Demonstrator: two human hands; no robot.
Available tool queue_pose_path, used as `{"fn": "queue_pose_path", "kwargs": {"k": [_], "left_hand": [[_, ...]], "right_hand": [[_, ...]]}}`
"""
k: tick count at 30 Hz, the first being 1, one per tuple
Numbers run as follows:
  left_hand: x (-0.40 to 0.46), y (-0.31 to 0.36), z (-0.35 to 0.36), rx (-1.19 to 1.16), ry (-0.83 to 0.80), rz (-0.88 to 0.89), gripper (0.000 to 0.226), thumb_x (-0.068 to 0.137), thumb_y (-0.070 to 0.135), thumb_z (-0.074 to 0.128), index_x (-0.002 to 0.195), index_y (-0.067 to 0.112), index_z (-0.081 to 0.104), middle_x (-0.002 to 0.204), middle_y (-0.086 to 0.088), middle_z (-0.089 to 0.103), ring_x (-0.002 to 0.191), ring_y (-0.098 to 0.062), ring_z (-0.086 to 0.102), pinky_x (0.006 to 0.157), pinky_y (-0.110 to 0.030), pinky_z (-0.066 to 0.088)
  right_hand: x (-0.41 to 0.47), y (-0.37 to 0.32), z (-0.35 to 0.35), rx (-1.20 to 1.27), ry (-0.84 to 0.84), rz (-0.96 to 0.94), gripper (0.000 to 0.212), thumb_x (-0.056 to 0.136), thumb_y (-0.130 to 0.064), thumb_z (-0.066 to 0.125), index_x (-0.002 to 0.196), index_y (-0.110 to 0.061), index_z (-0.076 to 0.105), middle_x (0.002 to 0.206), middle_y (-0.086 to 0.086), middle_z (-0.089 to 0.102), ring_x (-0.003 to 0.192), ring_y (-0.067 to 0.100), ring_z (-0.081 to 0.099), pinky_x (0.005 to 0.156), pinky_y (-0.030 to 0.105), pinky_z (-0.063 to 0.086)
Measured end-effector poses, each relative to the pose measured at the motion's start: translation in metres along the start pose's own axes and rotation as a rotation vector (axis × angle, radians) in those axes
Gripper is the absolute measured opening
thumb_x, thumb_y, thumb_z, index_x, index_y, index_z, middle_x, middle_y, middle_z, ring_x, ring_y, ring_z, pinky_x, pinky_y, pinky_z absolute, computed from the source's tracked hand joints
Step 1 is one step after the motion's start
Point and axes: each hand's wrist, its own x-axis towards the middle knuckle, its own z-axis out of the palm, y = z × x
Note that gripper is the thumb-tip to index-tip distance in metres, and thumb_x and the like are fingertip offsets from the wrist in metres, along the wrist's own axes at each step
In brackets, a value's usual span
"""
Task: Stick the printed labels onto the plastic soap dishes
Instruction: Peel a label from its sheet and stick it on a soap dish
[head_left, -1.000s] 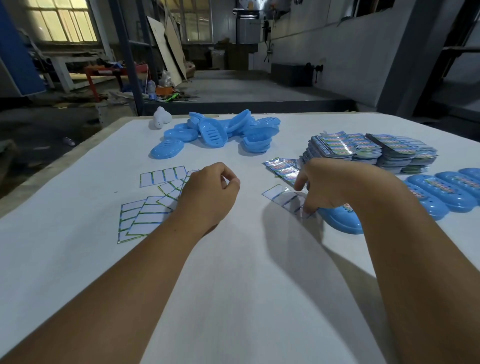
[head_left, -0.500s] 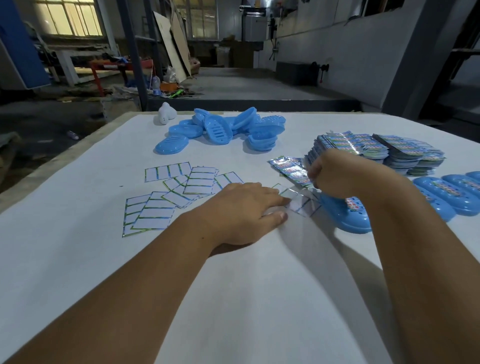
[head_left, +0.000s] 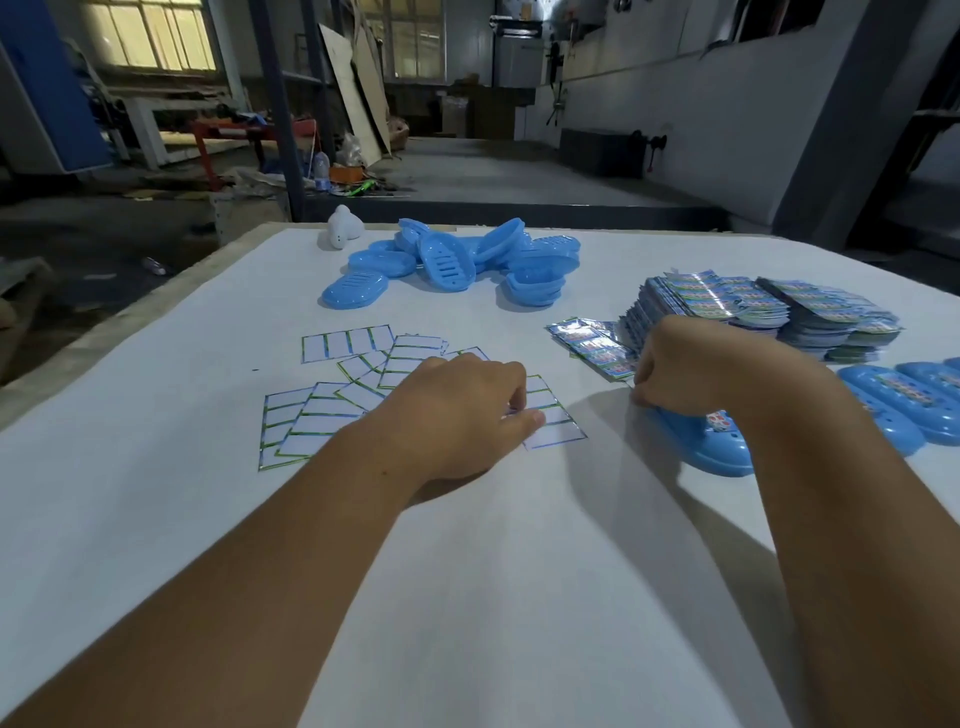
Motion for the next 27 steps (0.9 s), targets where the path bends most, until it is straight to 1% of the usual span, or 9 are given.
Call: {"fn": "queue_pose_path", "kwargs": {"k": [4,6,11,15,17,19,22,25,27], "left_hand": [[0.001,0.003,0.010,-0.085,0.026,0.095,0.042,0.098,0.059,0.042,0.134,0.040,0.051,0.138,0.013,0.052,0.129,-0.013,0.043,0.108,-0.038,0.033],[0.002,0.001,0.011,-0.136,-0.032,0.116,0.042,0.098,0.058,0.043,0.136,0.044,0.051,0.147,0.018,0.046,0.136,-0.010,0.037,0.110,-0.034,0.028],[0.004,-0.008,0.006,-0.193,-0.059,0.057,0.030,0.094,0.053,0.053,0.124,0.050,0.058,0.140,0.016,0.052,0.130,-0.009,0.043,0.097,-0.027,0.029],[0.003,-0.013,0.000,-0.194,-0.137,0.018,0.036,0.097,0.047,0.052,0.132,0.054,0.049,0.149,0.015,0.044,0.135,-0.011,0.038,0.101,-0.029,0.027],[0.003,-0.014,-0.002,-0.202,-0.145,0.013,0.042,0.098,0.040,0.051,0.138,0.054,0.043,0.151,0.014,0.042,0.136,-0.013,0.037,0.103,-0.030,0.028],[0.003,-0.012,-0.001,-0.197,-0.136,0.034,0.051,0.099,0.030,0.049,0.144,0.051,0.038,0.152,0.013,0.040,0.139,-0.013,0.034,0.108,-0.032,0.027],[0.003,-0.002,0.005,-0.240,-0.111,0.089,0.061,0.096,0.012,0.045,0.149,0.040,0.036,0.154,0.011,0.038,0.142,-0.013,0.031,0.118,-0.035,0.025],[0.004,0.002,0.009,-0.306,-0.096,0.104,0.063,0.095,0.007,0.040,0.150,0.039,0.036,0.150,0.006,0.044,0.138,-0.016,0.037,0.115,-0.038,0.031],[0.004,0.005,0.010,-0.312,-0.115,0.144,0.061,0.097,0.007,0.036,0.148,0.040,0.038,0.142,0.000,0.049,0.132,-0.018,0.041,0.112,-0.038,0.032]], "right_hand": [[-0.002,-0.008,-0.001,-0.046,-0.023,-0.023,0.020,0.091,-0.008,0.057,0.104,-0.004,0.073,0.098,0.016,0.070,0.079,0.028,0.057,0.075,0.035,0.055],[-0.002,-0.011,-0.004,-0.048,-0.033,-0.039,0.024,0.093,-0.009,0.058,0.111,-0.006,0.073,0.108,0.016,0.070,0.092,0.031,0.065,0.086,0.037,0.056],[-0.006,-0.010,-0.008,0.082,-0.057,-0.085,0.029,0.090,-0.003,0.056,0.102,-0.015,0.080,0.107,0.009,0.076,0.108,0.032,0.068,0.092,0.040,0.057],[-0.006,-0.011,-0.006,0.204,-0.070,-0.122,0.049,0.086,0.004,0.046,0.078,-0.036,0.074,0.097,-0.006,0.077,0.097,0.023,0.068,0.090,0.036,0.058],[-0.003,-0.013,-0.004,0.258,-0.084,-0.161,0.054,0.084,0.007,0.043,0.074,-0.037,0.072,0.091,-0.010,0.078,0.093,0.019,0.070,0.080,0.030,0.058],[-0.001,-0.015,-0.002,0.315,-0.110,-0.209,0.058,0.081,0.010,0.040,0.078,-0.036,0.075,0.082,-0.018,0.077,0.087,0.013,0.071,0.069,0.022,0.055],[-0.002,-0.019,0.000,0.361,-0.154,-0.273,0.061,0.078,0.013,0.040,0.086,-0.036,0.077,0.083,-0.020,0.077,0.094,0.007,0.072,0.077,0.020,0.055],[-0.001,-0.018,0.000,0.409,-0.128,-0.280,0.056,0.078,0.013,0.045,0.083,-0.034,0.076,0.092,-0.007,0.079,0.099,0.016,0.073,0.085,0.030,0.059],[-0.001,-0.016,-0.001,0.388,-0.132,-0.276,0.049,0.081,0.009,0.051,0.090,-0.033,0.075,0.099,-0.008,0.076,0.097,0.014,0.072,0.082,0.028,0.057]]}}
